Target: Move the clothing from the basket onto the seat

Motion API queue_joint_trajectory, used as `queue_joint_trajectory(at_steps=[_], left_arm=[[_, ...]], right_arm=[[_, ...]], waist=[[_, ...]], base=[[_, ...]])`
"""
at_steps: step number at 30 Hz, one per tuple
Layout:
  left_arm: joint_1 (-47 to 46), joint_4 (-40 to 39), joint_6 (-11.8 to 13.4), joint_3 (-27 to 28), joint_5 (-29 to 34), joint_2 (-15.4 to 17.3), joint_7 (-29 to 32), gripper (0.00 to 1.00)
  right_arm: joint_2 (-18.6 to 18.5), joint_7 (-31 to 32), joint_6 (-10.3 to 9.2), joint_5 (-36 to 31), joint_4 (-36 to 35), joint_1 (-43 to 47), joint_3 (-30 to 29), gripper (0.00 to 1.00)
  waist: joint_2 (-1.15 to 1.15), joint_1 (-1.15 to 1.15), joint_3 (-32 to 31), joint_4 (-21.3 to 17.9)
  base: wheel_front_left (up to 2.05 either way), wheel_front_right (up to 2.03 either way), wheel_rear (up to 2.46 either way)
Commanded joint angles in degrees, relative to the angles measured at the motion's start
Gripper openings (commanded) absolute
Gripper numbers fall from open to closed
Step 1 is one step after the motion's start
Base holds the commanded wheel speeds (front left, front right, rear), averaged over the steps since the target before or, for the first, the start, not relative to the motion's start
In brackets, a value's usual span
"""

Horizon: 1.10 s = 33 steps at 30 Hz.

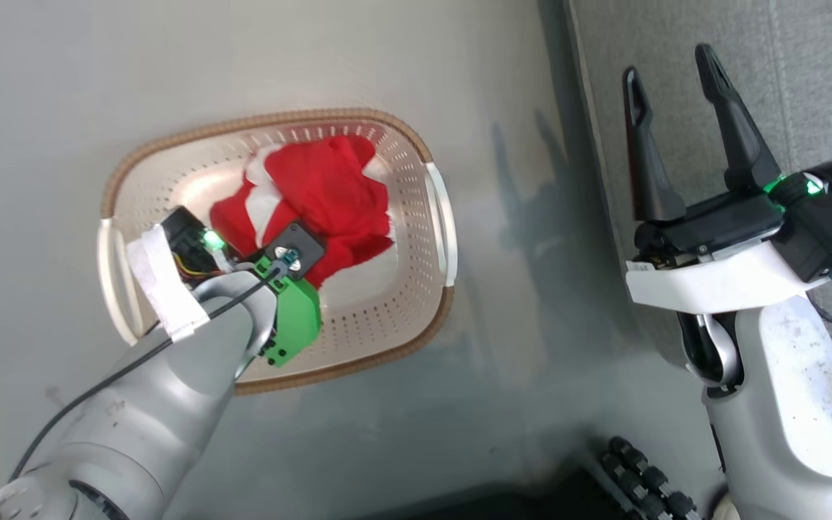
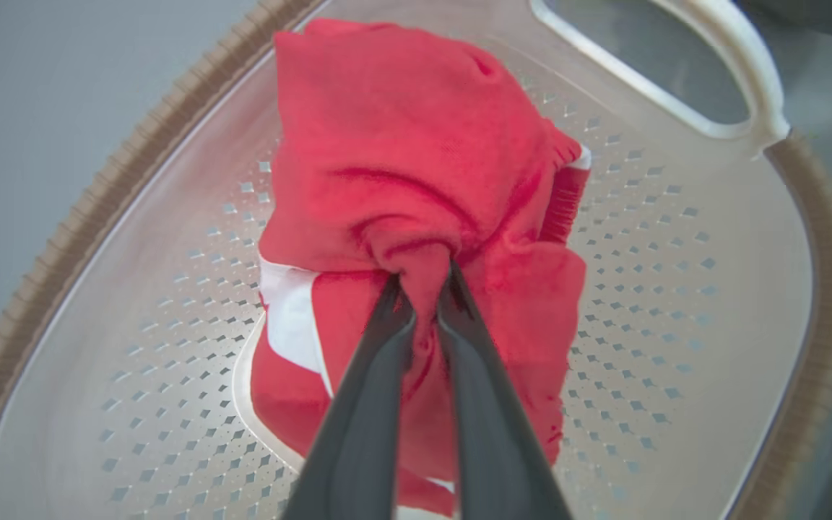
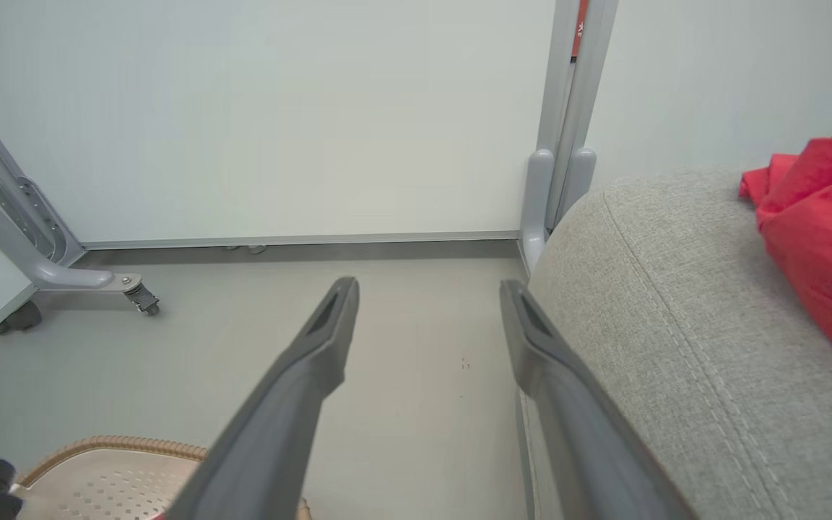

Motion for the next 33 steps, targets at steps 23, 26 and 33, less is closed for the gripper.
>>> queue_joint_trajectory(at_steps=[23, 26, 33], left_arm=[[15.33, -25.13, 0.23, 10.42, -0.69, 3.43, -0.35, 0.00], [16.94, -28.17, 0.43, 12.97, -0.25, 3.44, -0.36, 0.00], [20.13, -34.84, 1.36, 18.51, 1.57, 2.87, -0.36, 0.00]], right_arm=[[-0.16, 0.00, -0.04, -0.74, 5.83, 11.87, -2.07, 1.00], [-0.16, 0.00, -0.04, -0.52, 6.13, 13.01, -2.09, 1.00], [-0.16, 0.00, -0.04, 0.16, 6.58, 15.14, -2.03, 1.00]], waist=[[0.00, 0.00, -26.14, 8.40], [0.00, 0.00, -27.96, 8.73], [0.00, 0.00, -31.55, 9.14]], base=[[0.00, 0.00, 0.00], [0.00, 0.00, 0.00], [0.00, 0.00, 0.00]])
